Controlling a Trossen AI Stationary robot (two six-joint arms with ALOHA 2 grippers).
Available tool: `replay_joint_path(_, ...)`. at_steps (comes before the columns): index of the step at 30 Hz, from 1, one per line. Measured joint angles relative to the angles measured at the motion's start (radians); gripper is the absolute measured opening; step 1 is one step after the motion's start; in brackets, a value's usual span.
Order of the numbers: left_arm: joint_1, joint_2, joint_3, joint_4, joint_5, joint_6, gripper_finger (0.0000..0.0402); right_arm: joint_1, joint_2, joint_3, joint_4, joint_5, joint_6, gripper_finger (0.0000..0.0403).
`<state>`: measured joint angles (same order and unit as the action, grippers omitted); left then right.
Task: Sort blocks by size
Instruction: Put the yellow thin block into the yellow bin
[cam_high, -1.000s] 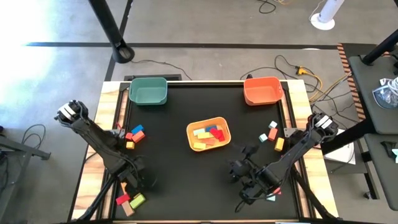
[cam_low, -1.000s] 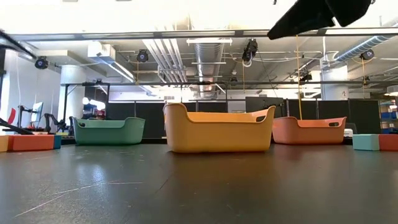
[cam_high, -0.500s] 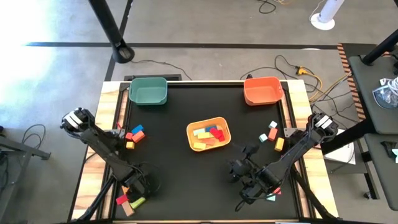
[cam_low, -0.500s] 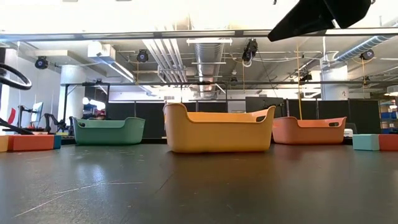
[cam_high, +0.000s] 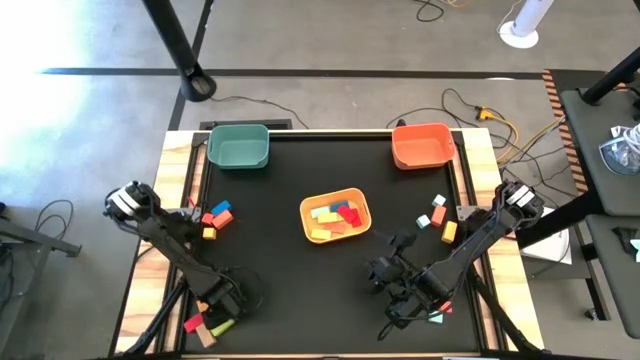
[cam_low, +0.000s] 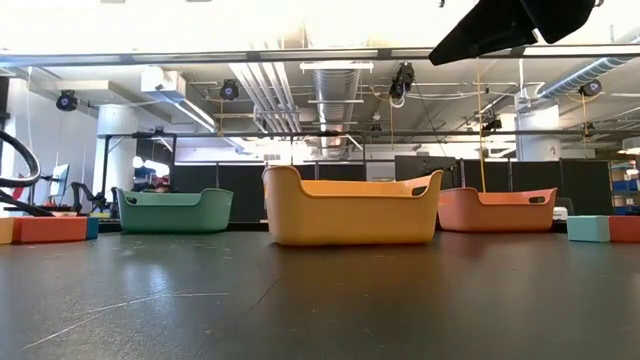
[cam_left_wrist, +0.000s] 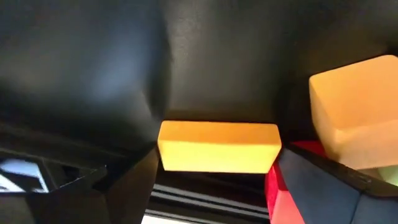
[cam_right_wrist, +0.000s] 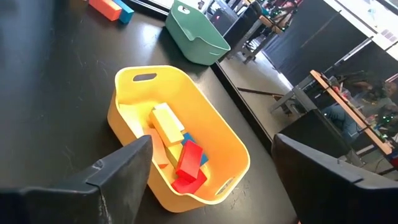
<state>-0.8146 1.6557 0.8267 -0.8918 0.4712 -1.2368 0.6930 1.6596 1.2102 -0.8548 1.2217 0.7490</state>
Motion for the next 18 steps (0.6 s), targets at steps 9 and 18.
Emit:
replay_joint_path(9,0.003,0.003,-0.073,0.104,0.05,-0.02,0.0285,0.0,0.0,0.0,0.0,0.0,0.0,0.0322)
replay_joint_path(18,-0.001,0.003,-0.061,0.062,0.022,-0.012,0.0272,0.0,0.0,0.0,0.0,0.0,0.0,0.0326)
